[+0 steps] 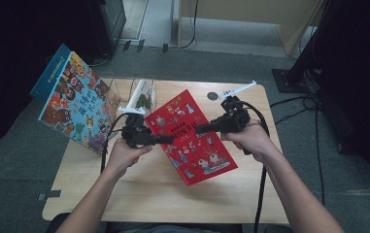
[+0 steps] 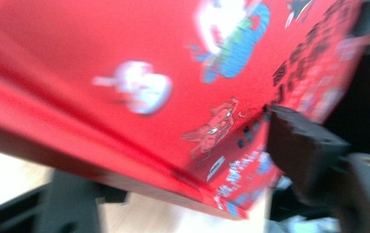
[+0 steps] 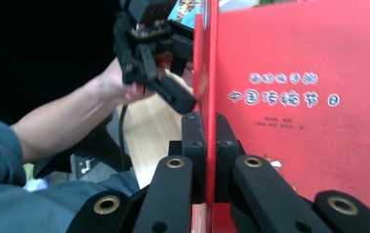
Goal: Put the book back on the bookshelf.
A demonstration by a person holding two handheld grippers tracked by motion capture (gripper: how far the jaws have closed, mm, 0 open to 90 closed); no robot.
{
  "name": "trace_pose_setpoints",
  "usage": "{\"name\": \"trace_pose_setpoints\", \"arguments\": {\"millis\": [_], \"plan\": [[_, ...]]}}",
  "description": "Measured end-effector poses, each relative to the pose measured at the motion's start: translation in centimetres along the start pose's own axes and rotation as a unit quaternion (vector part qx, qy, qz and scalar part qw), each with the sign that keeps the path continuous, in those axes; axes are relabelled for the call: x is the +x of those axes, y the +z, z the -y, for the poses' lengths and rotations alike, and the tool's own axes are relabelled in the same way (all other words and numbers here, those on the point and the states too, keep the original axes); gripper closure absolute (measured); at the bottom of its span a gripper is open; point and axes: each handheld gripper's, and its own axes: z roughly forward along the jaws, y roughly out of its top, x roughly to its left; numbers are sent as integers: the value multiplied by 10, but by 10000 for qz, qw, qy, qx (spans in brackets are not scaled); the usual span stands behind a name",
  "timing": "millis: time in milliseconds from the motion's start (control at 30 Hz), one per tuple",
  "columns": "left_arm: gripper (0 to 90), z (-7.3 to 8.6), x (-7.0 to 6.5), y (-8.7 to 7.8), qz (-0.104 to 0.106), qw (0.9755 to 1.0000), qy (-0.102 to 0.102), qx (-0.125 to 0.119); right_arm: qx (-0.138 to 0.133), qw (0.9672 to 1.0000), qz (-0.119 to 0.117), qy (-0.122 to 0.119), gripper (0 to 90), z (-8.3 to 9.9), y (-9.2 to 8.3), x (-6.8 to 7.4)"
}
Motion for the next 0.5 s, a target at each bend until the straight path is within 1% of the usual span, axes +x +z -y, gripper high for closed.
{"name": "trace_pose_setpoints", "arguments": {"millis": [133,167,200,233,267,300,367,433,467,500], "plan": [[469,0,-3,-9,-9,9997,262,12,38,9994,-44,-335,887,5,1,-5],[493,0,-2,-10,22,9994,345,26,35,9993,-72,-357,886,6,2,-7],[522,1,-2,-11,72,9994,344,40,29,9990,-80,-430,881,7,3,-8],[547,2,-4,-13,68,9989,461,31,47,9989,-68,-469,865,8,4,-10],[585,3,-5,-15,79,9983,578,46,53,9985,33,-552,830,8,5,-11],[623,3,-7,-17,49,9974,720,76,54,9981,178,-594,799,9,7,-12],[692,2,-13,-18,-49,9947,1018,167,150,9967,353,-717,735,11,12,-17],[734,3,-20,-19,-182,9902,1364,244,241,9958,450,-759,685,12,16,-20],[743,3,-23,-19,-287,9884,1474,240,252,9956,458,-774,670,12,18,-22],[750,2,-24,-19,-297,9881,1486,258,276,9953,500,-778,653,12,20,-22]]}}
